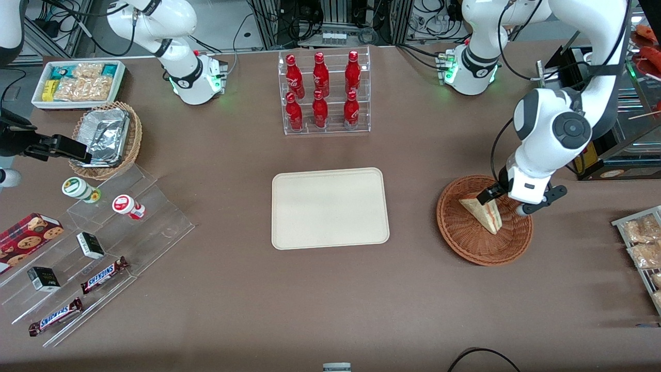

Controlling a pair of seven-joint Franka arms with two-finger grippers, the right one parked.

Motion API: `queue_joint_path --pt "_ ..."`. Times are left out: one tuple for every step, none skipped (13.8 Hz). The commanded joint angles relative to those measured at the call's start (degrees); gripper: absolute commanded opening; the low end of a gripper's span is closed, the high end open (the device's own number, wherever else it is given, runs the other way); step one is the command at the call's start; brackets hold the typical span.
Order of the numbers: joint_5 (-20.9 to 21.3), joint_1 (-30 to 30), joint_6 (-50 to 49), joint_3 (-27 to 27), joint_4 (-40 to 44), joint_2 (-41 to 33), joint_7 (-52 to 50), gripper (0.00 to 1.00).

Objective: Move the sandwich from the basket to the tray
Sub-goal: 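Close the left gripper on the sandwich's upright edge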

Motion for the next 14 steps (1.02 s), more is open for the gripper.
queue_joint_path --pt "0.9 0.2 2.1 -0.4 -0.4 2.0 -1.6 1.00" --pt "0.9 0.2 2.2 -0.4 -0.4 2.6 -1.6 1.00" --pt "0.9 0.2 2.2 -0.4 -0.6 3.0 -1.6 1.00" --pt "0.9 0.2 2.3 -0.4 -0.7 3.2 -1.6 1.00" --pt "0.9 0.3 2.7 -0.4 -1.1 3.4 -1.6 1.00" --pt "0.9 0.3 3.5 -0.4 -1.8 3.6 -1.6 1.00" --pt "0.9 0.3 4.5 -0.4 -2.5 3.8 -1.6 1.00" --pt "0.9 0.3 6.1 -0.3 -3.4 4.1 -1.6 1.00" --pt "0.9 0.8 7.6 -0.3 -3.8 4.7 -1.6 1.00" --pt "0.9 1.7 8.2 -0.3 -3.7 5.4 -1.7 1.00" --pt "0.8 1.8 8.7 -0.4 -3.6 6.0 -1.7 1.00" --pt "0.8 1.8 10.1 -0.4 -3.7 6.5 -1.9 1.00" --pt "0.8 1.8 10.8 -0.4 -3.6 7.2 -3.6 0.99" --pt "0.8 1.7 11.5 -0.4 -3.4 7.9 -5.0 0.95"
